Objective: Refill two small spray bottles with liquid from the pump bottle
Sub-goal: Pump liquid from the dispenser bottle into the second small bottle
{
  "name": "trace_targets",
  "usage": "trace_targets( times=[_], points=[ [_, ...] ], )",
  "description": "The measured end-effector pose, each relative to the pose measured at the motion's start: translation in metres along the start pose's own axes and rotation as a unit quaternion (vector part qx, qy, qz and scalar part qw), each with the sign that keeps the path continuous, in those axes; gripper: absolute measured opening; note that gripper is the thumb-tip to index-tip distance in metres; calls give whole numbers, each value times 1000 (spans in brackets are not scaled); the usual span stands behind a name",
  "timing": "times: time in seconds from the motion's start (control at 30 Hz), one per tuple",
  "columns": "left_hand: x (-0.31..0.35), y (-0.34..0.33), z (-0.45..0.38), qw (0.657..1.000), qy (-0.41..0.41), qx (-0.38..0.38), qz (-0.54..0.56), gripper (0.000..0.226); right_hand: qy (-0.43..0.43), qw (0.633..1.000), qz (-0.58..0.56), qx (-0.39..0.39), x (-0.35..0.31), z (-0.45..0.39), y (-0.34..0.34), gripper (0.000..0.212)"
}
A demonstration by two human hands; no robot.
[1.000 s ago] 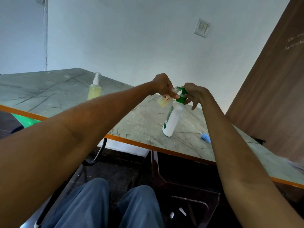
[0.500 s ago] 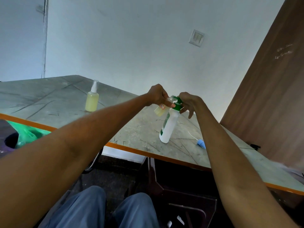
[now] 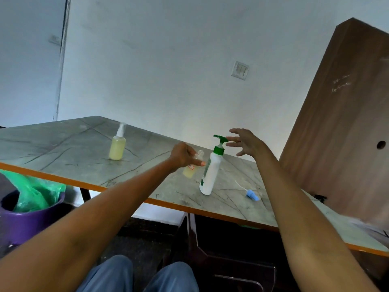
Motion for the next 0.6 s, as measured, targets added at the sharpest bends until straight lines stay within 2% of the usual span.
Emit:
trace_targets(
  times=[0.13,0.23,0.47,0.6],
  points=[
    [-5,2,14,1000,14,7,14,41,-16,997,70,16,28,11,17,29],
    [-10,1,22,999,23,10,19,35,-36,993,109,42,50,19,24,32],
    [-21,-6,31,998,47,21,34,42,-40,988,141,45,81,25,35,32],
    [-24,-10,30,999,46,-18,-15,52,-28,989,141,41,81,24,32,32]
  ],
)
Point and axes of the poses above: each hand's wrist, its own z-axis away from the middle knuckle, its own y-axis out of the back of the hand, x = y × z, the point moved 4 cm from there along -z, towards the middle knuckle, and after that the axes turned 13 degrees about -z, right-handed, at the moved point
